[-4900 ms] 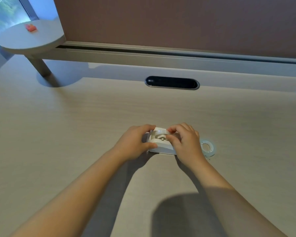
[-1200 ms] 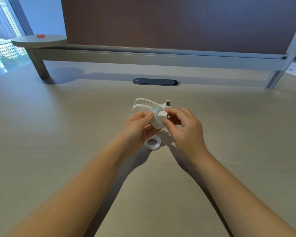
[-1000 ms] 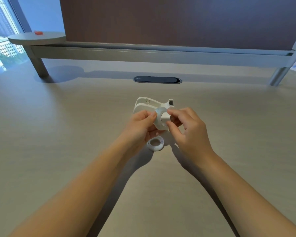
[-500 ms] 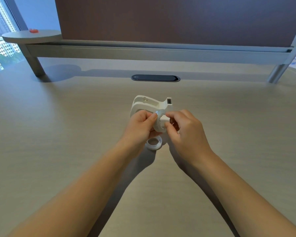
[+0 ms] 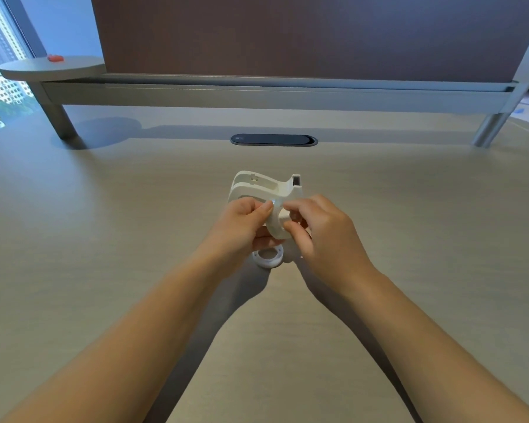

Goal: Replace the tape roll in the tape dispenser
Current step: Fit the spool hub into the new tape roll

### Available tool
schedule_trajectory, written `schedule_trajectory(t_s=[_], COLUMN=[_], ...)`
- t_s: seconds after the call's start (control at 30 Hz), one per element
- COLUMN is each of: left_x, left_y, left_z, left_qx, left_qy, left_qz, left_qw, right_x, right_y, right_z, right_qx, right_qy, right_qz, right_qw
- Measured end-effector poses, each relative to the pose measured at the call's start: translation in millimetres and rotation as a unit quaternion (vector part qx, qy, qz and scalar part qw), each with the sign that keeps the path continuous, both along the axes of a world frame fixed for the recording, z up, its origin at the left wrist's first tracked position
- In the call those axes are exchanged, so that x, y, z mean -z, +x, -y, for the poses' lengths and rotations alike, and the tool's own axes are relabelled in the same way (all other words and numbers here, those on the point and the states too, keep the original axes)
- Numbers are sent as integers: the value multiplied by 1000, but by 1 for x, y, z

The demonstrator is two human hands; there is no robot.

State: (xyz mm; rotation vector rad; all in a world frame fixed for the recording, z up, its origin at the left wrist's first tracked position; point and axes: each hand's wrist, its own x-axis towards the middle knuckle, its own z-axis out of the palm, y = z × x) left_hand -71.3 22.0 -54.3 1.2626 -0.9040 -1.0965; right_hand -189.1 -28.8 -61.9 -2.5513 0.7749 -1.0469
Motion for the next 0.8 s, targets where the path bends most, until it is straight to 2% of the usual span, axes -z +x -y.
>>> schedule_trajectory(t_s=[0.13, 0.23, 0.33, 0.4, 0.47, 0.57, 0.67, 0.8], left_x=[-2, -3, -5, -6, -5, -4, -3, -2], left_y=[5, 5, 6, 5, 5, 7, 8, 11], left_z=[-1, -1, -2, -3, -3, -2, -3, -3], left_qx=[28, 35, 37, 38, 29, 14, 42, 38], left_qy=[8, 2, 1, 1, 2, -6, -32, -39], left_qz=[-49, -50, -36, -13, -1, -28, -27, 0], left_qw=[998, 998, 999, 999, 1000, 1000, 998, 999], right_x=[-2, -3, -3, -3, -4, -5, -6, -4], right_y=[-4, -4, -5, -7, -8, -8, -8, -9], right_z=[6, 7, 8, 8, 8, 9, 10, 10], right_qx=[-18, -18, -12, -49, -81, -109, -114, -124], right_qy=[150, 236, 365, 442, 463, 480, 501, 506], right_qz=[80, 133, 184, 201, 196, 207, 232, 234], right_qw=[985, 963, 913, 873, 861, 845, 826, 821])
